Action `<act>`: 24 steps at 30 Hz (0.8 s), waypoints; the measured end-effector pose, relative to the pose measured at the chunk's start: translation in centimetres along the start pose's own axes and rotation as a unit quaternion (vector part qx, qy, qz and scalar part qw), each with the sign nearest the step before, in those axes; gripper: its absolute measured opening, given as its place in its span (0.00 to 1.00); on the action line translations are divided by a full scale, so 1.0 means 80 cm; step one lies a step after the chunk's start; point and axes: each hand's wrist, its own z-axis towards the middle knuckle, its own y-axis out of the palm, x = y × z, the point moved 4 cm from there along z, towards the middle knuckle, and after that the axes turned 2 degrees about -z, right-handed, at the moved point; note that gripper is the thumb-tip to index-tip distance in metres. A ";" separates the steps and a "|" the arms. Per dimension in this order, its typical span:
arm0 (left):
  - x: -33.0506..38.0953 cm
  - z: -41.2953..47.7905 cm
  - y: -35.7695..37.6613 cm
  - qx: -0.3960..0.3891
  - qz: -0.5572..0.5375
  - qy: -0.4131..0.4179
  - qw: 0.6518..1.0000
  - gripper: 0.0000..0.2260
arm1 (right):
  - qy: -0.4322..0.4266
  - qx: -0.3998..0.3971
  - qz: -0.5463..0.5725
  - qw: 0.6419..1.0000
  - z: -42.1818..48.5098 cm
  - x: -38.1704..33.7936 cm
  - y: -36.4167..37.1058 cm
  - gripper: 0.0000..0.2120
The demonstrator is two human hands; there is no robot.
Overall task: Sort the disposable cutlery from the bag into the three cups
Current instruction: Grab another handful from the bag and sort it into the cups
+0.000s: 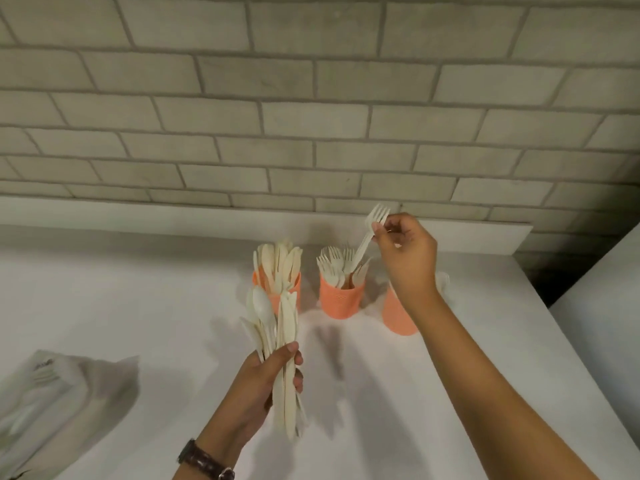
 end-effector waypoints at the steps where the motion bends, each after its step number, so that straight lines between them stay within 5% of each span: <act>1: 0.003 0.002 -0.001 -0.001 -0.011 0.004 1.000 0.08 | -0.004 -0.011 -0.023 1.000 -0.001 0.012 0.012 0.06; 6: 0.008 0.008 -0.006 -0.021 -0.040 0.007 0.999 0.06 | 0.003 -0.125 -0.301 0.945 -0.026 0.084 0.054 0.06; 9: 0.007 0.012 -0.010 -0.040 -0.008 0.001 0.999 0.08 | -0.051 -0.104 -0.377 0.919 -0.040 0.066 0.045 0.16; 12: 0.005 0.014 -0.006 -0.064 0.019 0.002 0.998 0.10 | -0.092 -0.098 -0.281 0.950 -0.071 0.021 0.029 0.13; 14: 0.005 0.015 0.001 -0.077 0.024 0.006 0.997 0.11 | 0.001 -0.162 -0.124 0.979 -0.103 0.000 0.023 0.06; 18: 0.007 0.014 0.016 -0.098 0.038 0.021 0.994 0.11 | 0.189 -0.208 0.064 0.958 -0.147 -0.012 0.014 0.04; 24: 0.007 0.005 0.030 -0.087 0.121 0.080 0.986 0.15 | 0.246 -0.207 0.110 0.940 -0.161 -0.011 0.004 0.03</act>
